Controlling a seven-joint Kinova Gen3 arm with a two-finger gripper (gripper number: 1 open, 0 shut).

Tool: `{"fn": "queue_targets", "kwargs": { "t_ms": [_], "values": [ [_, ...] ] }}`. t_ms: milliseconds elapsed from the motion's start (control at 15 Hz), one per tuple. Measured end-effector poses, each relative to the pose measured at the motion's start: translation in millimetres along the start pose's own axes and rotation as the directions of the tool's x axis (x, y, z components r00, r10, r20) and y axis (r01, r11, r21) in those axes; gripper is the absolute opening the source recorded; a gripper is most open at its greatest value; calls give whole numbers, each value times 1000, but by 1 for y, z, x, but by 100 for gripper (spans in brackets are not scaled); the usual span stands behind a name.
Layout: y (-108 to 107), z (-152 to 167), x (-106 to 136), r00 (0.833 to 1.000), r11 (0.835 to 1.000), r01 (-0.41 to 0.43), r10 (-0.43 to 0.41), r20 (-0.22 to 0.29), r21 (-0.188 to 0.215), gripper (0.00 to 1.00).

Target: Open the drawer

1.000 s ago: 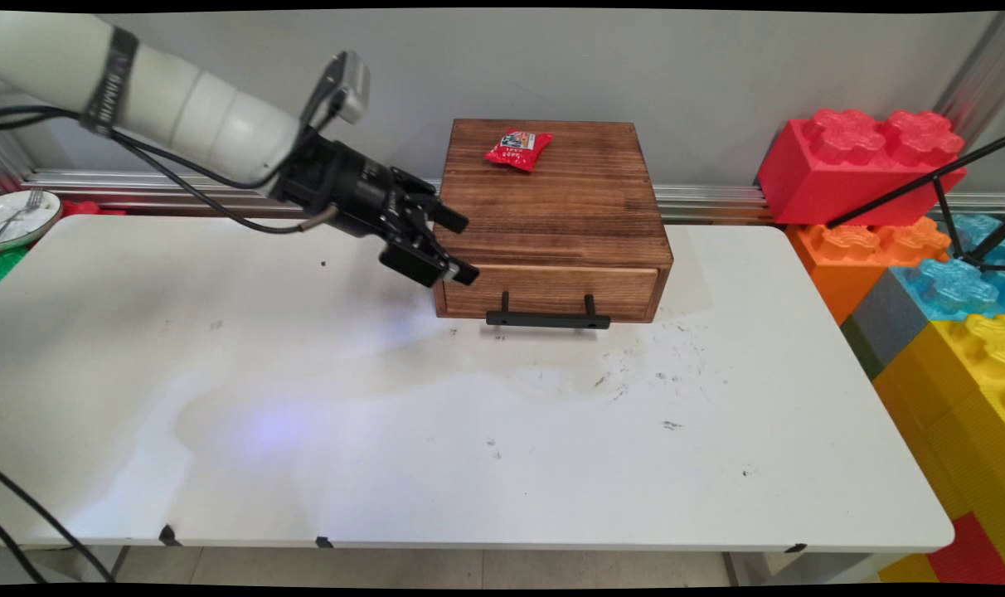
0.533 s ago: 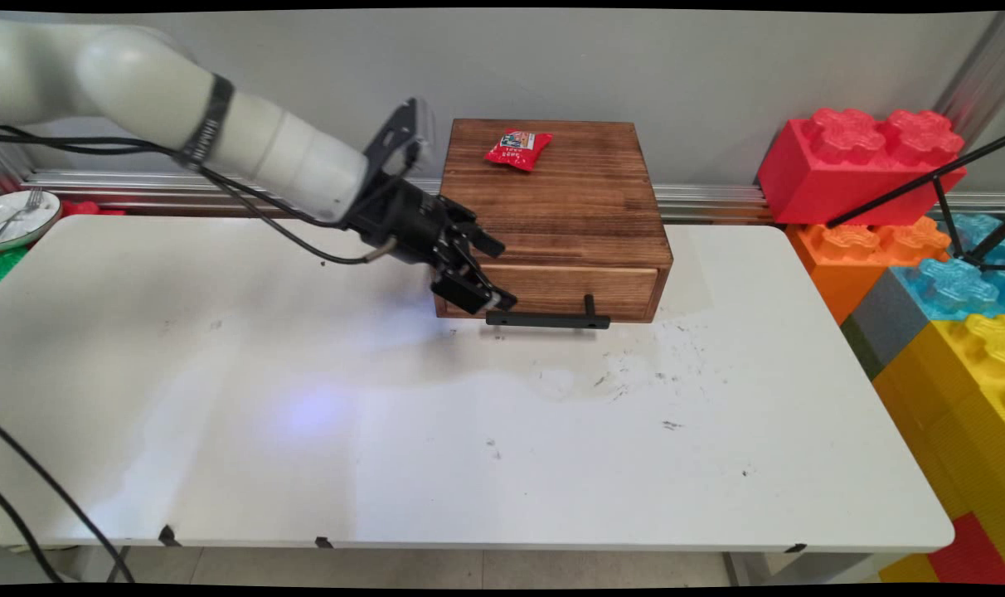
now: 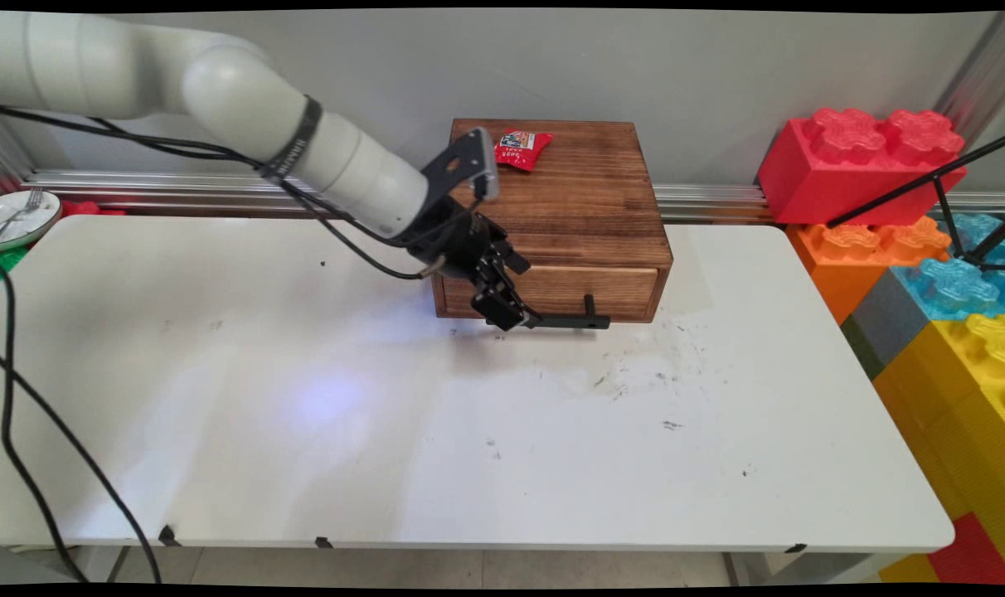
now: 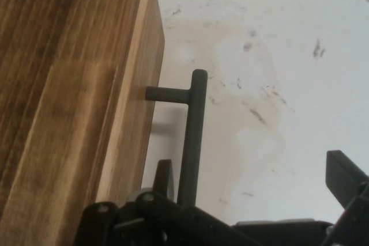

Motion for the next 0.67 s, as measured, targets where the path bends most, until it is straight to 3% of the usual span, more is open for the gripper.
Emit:
{"fn": "queue_targets", "kwargs": {
  "t_ms": [400, 667],
  "values": [
    [-7, 28, 28, 994, 1000, -8, 7, 110, 10, 100],
    [-8, 41, 40, 984, 1000, -25, 26, 177, -7, 100]
  ]
}}
